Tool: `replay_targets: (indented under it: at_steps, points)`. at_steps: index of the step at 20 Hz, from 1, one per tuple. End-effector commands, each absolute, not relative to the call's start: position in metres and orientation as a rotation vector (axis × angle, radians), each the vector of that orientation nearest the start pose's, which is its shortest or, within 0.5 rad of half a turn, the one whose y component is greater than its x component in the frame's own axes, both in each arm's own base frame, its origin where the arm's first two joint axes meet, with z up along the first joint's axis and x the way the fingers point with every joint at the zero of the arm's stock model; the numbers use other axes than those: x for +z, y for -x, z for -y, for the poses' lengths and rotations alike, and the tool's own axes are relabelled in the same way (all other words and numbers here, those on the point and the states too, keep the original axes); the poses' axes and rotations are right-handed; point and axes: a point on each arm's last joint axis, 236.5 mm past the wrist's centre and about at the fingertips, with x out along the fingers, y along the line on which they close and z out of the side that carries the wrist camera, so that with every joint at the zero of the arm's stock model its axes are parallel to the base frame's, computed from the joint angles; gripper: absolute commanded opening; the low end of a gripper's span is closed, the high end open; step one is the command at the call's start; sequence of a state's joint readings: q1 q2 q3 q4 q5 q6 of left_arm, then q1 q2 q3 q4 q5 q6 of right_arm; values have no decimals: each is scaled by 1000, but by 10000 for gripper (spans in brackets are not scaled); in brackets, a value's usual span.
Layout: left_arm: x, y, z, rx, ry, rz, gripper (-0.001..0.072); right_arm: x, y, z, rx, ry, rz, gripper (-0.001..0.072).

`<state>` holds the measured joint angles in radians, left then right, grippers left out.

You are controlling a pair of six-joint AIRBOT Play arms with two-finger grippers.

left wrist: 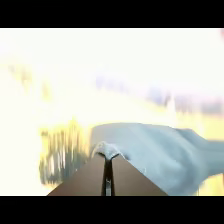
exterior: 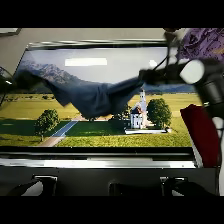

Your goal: Fold the clothes and pants, and hang the long-sleeved shirts on hangers.

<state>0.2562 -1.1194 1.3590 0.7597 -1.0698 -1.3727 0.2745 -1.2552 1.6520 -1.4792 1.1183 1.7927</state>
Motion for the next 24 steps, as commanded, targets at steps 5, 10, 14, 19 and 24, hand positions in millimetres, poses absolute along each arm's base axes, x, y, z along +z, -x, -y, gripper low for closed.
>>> replay_targets:
  at_steps: [5, 10, 14, 19, 24]
  points:
    - [448, -316, -15, -45, 289, -241, 15, 444, -374, -47, 15, -60, -281, 30]
    - [469, -251, -32, 123, 242, -161, 16, 477, -329, -38, 39, -54, -194, 30]
    - [422, -271, -25, 78, 292, -317, 17, 429, -352, -56, 75, -60, -331, 30]
    - [264, -346, -20, -9, 426, -701, 18, 293, -425, -91, 83, -64, -664, 31]
    - [66, -432, -9, 23, 506, -892, 18, 143, -505, -117, 61, -20, -916, 30]
